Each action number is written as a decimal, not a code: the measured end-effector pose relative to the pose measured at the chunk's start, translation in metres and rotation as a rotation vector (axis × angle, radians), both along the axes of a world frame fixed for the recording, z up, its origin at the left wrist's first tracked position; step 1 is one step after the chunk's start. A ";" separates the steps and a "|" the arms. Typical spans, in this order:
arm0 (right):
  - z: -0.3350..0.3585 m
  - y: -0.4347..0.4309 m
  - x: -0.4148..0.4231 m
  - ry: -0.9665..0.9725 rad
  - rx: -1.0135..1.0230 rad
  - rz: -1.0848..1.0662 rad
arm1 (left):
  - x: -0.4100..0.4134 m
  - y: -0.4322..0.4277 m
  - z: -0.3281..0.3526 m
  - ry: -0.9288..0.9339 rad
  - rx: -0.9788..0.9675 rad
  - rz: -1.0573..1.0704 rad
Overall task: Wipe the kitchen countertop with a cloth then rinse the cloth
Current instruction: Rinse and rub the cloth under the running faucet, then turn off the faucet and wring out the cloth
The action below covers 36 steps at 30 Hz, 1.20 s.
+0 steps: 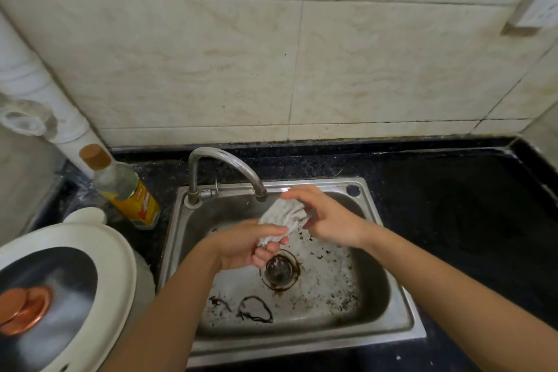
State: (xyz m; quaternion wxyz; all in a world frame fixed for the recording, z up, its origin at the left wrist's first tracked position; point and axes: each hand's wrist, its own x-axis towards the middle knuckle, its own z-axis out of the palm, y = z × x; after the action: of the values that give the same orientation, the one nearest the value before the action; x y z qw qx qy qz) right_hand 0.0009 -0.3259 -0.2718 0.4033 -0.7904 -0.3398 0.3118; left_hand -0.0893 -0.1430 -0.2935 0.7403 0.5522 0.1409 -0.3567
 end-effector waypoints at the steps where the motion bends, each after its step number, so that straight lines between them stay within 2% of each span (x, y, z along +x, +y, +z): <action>1: -0.001 -0.003 -0.003 -0.133 -0.039 0.092 | 0.000 0.001 0.004 -0.003 -0.063 -0.018; 3: -0.008 -0.005 -0.005 -0.414 -0.062 0.203 | 0.003 -0.001 0.012 -0.018 -0.159 -0.060; 5: -0.013 -0.002 -0.005 -0.647 -0.018 0.198 | 0.005 -0.006 0.021 -0.045 -0.207 -0.096; 9: -0.002 0.006 0.006 -0.975 0.055 0.127 | 0.008 -0.013 0.032 -0.035 -0.269 -0.134; 13: 0.017 0.010 0.026 -1.280 0.026 0.300 | 0.009 -0.015 0.040 -0.007 -0.252 -0.168; 16: 0.036 0.009 0.040 -1.445 0.017 0.373 | 0.010 -0.020 0.053 -0.044 -0.047 -0.150; 18: 0.045 0.006 0.049 -1.494 -0.020 0.414 | 0.014 -0.021 0.063 -0.125 0.196 -0.162; 20: 0.054 0.004 0.050 -1.458 -0.138 0.469 | 0.017 -0.021 0.071 -0.268 0.514 -0.218; 23: 0.062 0.011 0.036 -1.261 -0.446 0.420 | 0.025 -0.022 0.076 -0.564 1.167 -0.354; 25: 0.062 0.016 0.025 -0.916 -0.485 0.280 | 0.029 -0.023 0.081 -0.759 1.646 -0.428; 26: 0.059 0.018 0.022 -0.691 -0.441 0.203 | 0.030 -0.021 0.080 -0.857 1.786 -0.445; 28: 0.054 0.020 0.016 -0.240 -0.281 0.081 | 0.032 -0.014 0.076 -1.063 1.918 -0.489; 31: 0.048 0.018 0.002 0.280 -0.143 -0.004 | 0.038 0.002 0.061 -1.370 1.914 -0.417; 34: 0.031 0.020 -0.016 0.817 0.058 -0.042 | 0.044 0.008 0.051 -1.421 1.896 -0.377; 36: 0.019 0.026 -0.028 1.093 0.198 -0.071 | 0.046 0.008 0.044 -1.496 1.892 -0.330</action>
State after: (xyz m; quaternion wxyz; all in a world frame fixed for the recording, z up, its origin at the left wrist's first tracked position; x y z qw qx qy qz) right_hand -0.0267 -0.3001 -0.2526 0.6033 -0.4830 -0.0821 0.6292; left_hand -0.0429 -0.1347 -0.2490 -0.1104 0.9544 -0.1883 0.2035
